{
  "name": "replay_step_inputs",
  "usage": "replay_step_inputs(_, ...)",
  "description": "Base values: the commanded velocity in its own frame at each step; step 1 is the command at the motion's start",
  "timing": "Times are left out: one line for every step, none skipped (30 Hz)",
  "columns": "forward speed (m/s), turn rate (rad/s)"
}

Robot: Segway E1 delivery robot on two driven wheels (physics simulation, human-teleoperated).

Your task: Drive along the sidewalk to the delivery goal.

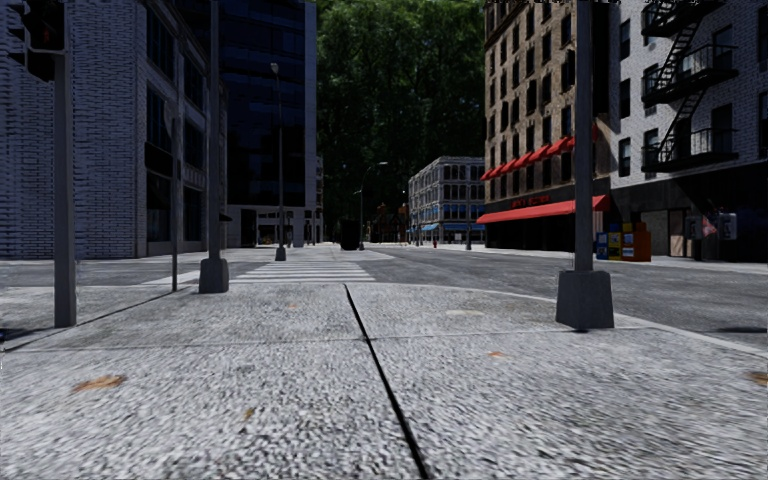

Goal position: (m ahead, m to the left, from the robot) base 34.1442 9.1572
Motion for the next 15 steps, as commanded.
replay_step_inputs(1.95,0.57)
replay_step_inputs(1.95,0.39)
replay_step_inputs(1.95,0.31)
replay_step_inputs(1.95,0.31)
replay_step_inputs(1.95,0.22)
replay_step_inputs(1.95,0.12)
replay_step_inputs(1.95,0.09)
replay_step_inputs(1.95,0.08)
replay_step_inputs(1.95,0.07)
replay_step_inputs(1.95,0.07)
replay_step_inputs(1.95,0.07)
replay_step_inputs(1.95,0.07)
replay_step_inputs(1.95,0.07)
replay_step_inputs(1.95,0.07)
replay_step_inputs(1.95,0.07)
